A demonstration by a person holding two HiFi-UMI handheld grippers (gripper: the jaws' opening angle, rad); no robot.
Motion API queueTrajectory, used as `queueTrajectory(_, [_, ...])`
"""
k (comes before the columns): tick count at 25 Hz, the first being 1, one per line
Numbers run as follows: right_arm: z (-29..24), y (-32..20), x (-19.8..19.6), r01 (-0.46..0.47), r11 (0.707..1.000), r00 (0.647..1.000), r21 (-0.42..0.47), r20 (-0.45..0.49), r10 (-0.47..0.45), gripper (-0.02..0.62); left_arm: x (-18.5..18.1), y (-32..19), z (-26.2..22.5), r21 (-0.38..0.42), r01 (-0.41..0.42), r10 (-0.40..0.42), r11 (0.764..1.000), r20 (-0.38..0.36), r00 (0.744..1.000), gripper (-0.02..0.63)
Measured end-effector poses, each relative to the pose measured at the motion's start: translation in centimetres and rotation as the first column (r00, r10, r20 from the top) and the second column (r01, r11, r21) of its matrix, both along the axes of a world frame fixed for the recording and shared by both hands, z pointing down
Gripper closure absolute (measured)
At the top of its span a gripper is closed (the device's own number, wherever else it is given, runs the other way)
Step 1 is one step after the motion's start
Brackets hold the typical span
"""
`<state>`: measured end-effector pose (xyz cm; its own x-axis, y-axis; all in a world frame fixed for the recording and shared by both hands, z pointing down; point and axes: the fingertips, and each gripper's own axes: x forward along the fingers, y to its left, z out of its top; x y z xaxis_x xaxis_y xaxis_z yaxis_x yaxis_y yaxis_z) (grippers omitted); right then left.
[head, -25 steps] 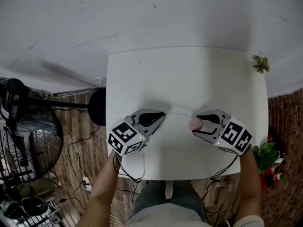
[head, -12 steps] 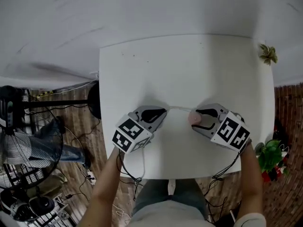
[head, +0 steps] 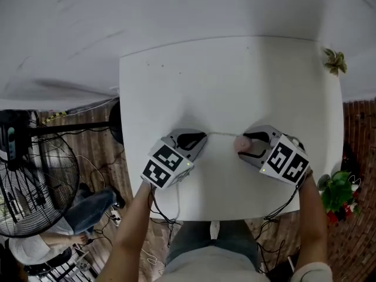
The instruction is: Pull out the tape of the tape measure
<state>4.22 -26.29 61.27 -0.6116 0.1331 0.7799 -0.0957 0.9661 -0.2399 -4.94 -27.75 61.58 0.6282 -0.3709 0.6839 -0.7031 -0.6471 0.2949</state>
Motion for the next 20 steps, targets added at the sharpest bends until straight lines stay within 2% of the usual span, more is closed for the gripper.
queueTrajectory(7, [0.41, 0.10, 0.03, 0.017, 0.999, 0.999, 0.027, -0.029, -0.016, 0.377, 0.18, 0.04, 0.56, -0.029, -0.019, 0.022, 0.999, 0.075, 0.997, 0.592])
queueTrajectory(11, [0.64, 0.33, 0.12, 0.034, 0.998, 0.999, 0.055, -0.040, -0.032, 0.377, 0.21, 0.18, 0.68, -0.032, -0.016, 0.019, 0.999, 0.094, 0.995, 0.591])
queueTrajectory(16, [0.66, 0.33, 0.17, 0.016, 0.997, 1.000, 0.074, -0.026, -0.014, 0.377, 0.43, 0.23, 0.53, -0.037, -0.004, 0.007, 0.999, 0.078, 0.997, 0.590])
queueTrajectory(20, [-0.32, -0.04, 0.19, -0.041, 0.998, 0.999, 0.054, 0.012, 0.040, 0.347, 0.59, 0.23, -0.11, -0.040, 0.022, -0.021, 0.999, 0.024, 0.999, 0.589])
